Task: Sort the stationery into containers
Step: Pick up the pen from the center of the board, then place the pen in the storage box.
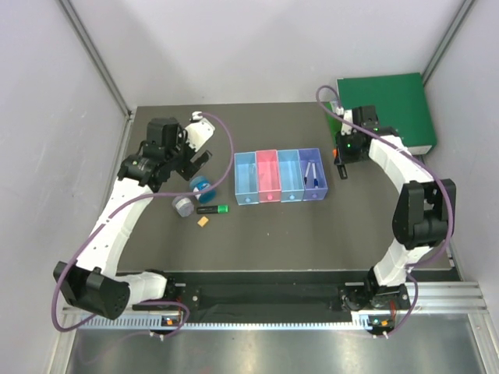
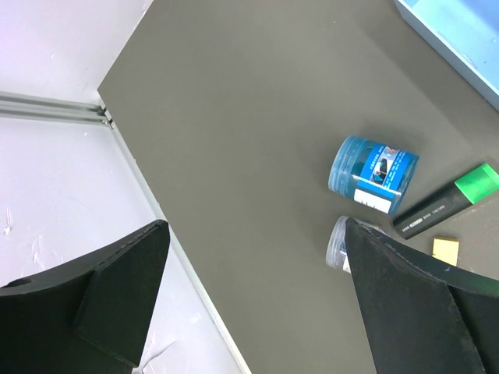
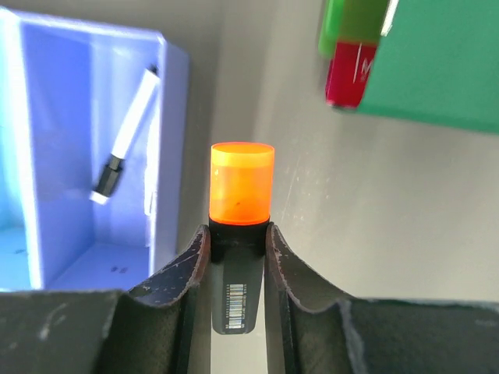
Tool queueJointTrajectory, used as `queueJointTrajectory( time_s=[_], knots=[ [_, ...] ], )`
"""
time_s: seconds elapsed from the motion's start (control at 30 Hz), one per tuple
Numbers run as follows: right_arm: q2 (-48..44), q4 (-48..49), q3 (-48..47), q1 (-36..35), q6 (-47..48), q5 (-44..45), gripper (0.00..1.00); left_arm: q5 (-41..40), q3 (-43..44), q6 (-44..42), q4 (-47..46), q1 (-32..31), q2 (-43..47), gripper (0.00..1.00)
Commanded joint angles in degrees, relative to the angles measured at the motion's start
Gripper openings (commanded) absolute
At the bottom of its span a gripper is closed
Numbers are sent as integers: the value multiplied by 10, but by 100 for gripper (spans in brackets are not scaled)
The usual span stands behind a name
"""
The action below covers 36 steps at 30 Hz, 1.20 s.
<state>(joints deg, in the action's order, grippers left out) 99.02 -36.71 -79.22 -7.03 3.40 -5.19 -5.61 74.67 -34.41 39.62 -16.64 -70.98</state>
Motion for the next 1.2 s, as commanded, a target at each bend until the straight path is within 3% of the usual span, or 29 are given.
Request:
queueJointTrajectory(
  time_s=[0.0,0.2,0.33,0.6,1.03,1.17],
  knots=[
    [-32,-10,-58,7,-19,-74,0,4,-6,6,3,0,27,99],
    [5,15,-98,-2,-89,-187,0,10,-8,8,11,0,28,99],
    [33,27,-117,-39,-100,-206,0,15,-18,10,11,0,29,99],
    [88,49,-143,-103,-115,-202,0,18,-23,16,-2,0,19,99],
    [122,62,-108,-125,-103,-179,0,40,-39,15,-16,1,18,99],
    [125,62,-107,-130,-96,-172,18,48,-51,14,-18,0,17,99]
  ],
)
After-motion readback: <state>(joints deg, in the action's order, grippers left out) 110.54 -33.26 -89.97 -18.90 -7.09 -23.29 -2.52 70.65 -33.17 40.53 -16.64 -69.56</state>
